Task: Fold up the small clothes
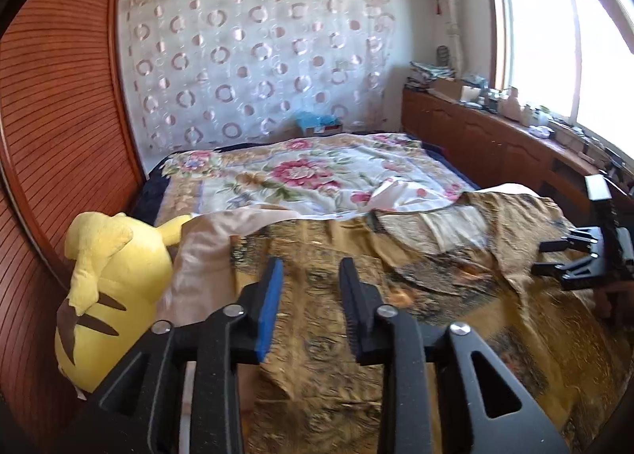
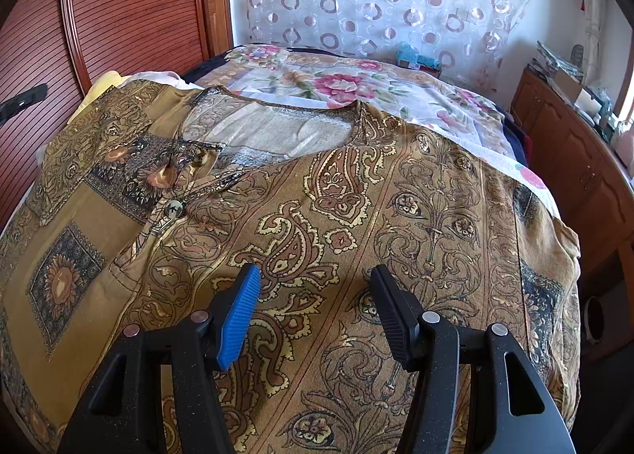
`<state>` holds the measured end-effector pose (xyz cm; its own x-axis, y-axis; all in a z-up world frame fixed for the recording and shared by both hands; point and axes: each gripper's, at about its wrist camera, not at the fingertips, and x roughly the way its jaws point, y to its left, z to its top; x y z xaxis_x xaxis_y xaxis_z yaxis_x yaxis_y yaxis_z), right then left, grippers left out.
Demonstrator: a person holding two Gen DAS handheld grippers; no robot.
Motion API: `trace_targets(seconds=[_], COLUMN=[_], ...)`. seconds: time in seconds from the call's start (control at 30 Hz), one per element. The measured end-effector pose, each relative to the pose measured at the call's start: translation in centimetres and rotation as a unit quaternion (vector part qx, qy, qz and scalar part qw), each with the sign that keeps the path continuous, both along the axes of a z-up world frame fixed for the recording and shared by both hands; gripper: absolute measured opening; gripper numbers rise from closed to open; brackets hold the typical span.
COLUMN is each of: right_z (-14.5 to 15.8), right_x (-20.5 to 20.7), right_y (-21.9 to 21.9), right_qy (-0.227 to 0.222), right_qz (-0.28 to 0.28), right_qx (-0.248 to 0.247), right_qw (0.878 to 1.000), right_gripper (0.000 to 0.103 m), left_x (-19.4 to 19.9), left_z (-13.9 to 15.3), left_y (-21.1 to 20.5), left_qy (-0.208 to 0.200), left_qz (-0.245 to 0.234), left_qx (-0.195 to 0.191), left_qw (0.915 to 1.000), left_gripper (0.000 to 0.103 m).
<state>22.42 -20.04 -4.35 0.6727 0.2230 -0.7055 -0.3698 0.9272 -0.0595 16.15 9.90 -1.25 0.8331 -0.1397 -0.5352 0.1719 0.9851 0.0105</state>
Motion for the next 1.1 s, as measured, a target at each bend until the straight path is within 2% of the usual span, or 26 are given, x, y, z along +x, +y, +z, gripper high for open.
trace_targets(seconds=[0.03,0.1,0.13,0.17,0.2,0.43,0.63,0.87,1.1], right_z=[0.0,0.0,0.0,0.0,0.0,0.0,0.7,2.8,1.8], right_x=[0.0,0.0,0.0,0.0,0.0,0.0,-1.2,-5.4,-8.0], right_y=[0.0,0.0,0.0,0.0,0.0,-0.2,-1.8,-7.7,-15.0], right_qy=[0.000,0.000,0.000,0.000,0.000,0.000,0.000,-0.039,-0.035], right_qz=[0.000,0.000,0.000,0.000,0.000,-0.004,-0.014,-0.057,-0.132], right_qx=[0.000,0.000,0.000,0.000,0.000,0.002,0.031,0.045,0.032], right_qw=[1.000,1.000,1.000,1.000,1.000,1.000,0.999,0.997,0.990], right_gripper=[0.060,0.060,0.060,0.060,0.060,0.060,0.060,0.060,0.060], left_x=[-0.3,-1.3,-1.7,-2.3,-2.7,-4.5,-5.2,-6.1,-6.1], left_z=[0.2,0.8,1.1,1.6,2.1,4.1,3.8,1.6,-1.2], left_y=[-0.4,-1.2,-1.6,-2.1,-2.4,-4.1,-5.0,-6.3,-7.9], left_qy=[0.001,-0.011,-0.022,-0.038,-0.047,-0.075,-0.060,-0.035,0.001], left_qz=[-0.014,-0.019,-0.017,-0.020,-0.024,-0.034,-0.035,-0.038,-0.046], left_qx=[-0.004,-0.002,0.004,0.007,0.006,0.001,-0.001,-0.011,-0.017], left_qw=[0.9999,0.9998,0.9996,0.9991,0.9986,0.9966,0.9976,0.9986,0.9988], left_gripper=[0.042,0.055,0.068,0.077,0.079,0.084,0.084,0.084,0.084])
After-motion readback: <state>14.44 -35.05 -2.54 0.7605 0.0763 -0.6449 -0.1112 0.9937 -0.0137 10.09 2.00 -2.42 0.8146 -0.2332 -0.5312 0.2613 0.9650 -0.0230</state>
